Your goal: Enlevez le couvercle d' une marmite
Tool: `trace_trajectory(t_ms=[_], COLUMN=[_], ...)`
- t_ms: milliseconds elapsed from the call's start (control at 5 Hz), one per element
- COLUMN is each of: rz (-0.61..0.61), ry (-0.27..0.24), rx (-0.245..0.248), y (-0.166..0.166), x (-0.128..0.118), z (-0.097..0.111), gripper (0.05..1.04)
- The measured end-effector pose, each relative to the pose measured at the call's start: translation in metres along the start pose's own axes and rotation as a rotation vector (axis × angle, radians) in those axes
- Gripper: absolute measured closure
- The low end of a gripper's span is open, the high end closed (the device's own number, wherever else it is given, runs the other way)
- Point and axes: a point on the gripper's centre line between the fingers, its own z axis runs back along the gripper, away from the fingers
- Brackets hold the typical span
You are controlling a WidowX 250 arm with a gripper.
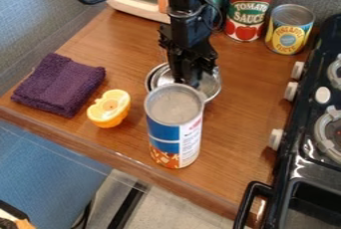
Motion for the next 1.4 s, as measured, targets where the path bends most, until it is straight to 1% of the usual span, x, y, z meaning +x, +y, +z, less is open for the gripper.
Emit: trace_trajectory(t_ms=[200, 400, 600, 800, 1000, 1200, 1400], rz=[0.031, 0.111, 0.192, 0.276, 0.298, 0.325, 0.325], ry=[-0.096, -0.121, -0.089, -0.083, -0.041, 0.012, 0.044], rx=[0.024, 0.072, 0.078, 0.108, 0.135, 0.153, 0.164], y=[0.016, 0.057, 0.090, 0.132, 0.153, 0.165, 0.165], x=[-0.001, -0.024, -0.066, -0.107, -0.129, -0.147, -0.153], z=[0.041, 0.059, 0.053, 0.055, 0.044, 0.032, 0.024], gripper=[0.797, 0.797, 0.797, 0.797, 0.797, 0.797, 0.797])
